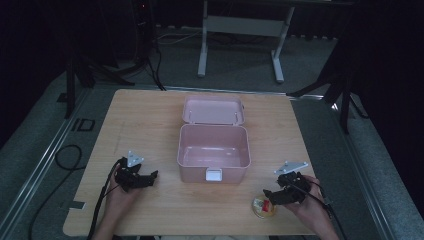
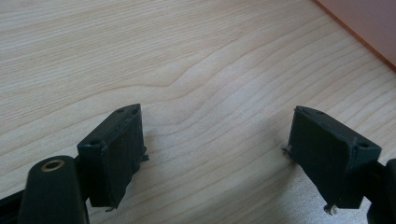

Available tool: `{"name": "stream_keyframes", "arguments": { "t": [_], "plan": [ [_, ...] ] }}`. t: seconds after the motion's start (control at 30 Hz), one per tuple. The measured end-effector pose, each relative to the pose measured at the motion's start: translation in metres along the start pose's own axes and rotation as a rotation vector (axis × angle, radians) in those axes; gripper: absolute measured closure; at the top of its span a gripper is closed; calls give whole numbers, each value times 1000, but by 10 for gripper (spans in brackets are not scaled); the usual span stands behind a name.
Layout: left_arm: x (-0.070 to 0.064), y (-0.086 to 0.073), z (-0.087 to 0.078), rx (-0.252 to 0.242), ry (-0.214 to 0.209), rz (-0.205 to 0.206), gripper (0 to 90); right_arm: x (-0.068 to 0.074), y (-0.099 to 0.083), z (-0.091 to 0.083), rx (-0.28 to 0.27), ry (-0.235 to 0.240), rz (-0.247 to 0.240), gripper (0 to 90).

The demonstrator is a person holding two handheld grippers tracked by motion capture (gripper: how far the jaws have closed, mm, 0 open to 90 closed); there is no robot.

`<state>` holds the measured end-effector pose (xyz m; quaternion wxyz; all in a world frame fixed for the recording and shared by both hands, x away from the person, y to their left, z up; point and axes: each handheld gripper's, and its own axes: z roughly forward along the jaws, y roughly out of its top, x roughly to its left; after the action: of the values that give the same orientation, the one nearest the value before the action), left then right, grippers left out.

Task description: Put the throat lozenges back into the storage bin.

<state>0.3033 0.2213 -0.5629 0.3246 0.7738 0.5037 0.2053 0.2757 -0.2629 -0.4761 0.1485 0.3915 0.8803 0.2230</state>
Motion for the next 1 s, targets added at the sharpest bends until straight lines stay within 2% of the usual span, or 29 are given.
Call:
{"name": "stream_keyframes", "arguments": {
  "t": [0.2, 0.6, 0.73, 1.0],
  "plan": [
    [0, 0, 0, 0, 0, 0, 189, 2, 1, 2, 17, 5, -12, 197],
    [0, 0, 0, 0, 0, 0, 189, 11, 2, 5, 56, 28, -29, 130],
    [0, 0, 0, -1, -1, 0, 189, 16, 3, 8, 80, 35, -60, 119],
    [0, 0, 0, 0, -1, 0, 189, 22, 4, 14, 111, 75, -61, 118]
  ]
}}
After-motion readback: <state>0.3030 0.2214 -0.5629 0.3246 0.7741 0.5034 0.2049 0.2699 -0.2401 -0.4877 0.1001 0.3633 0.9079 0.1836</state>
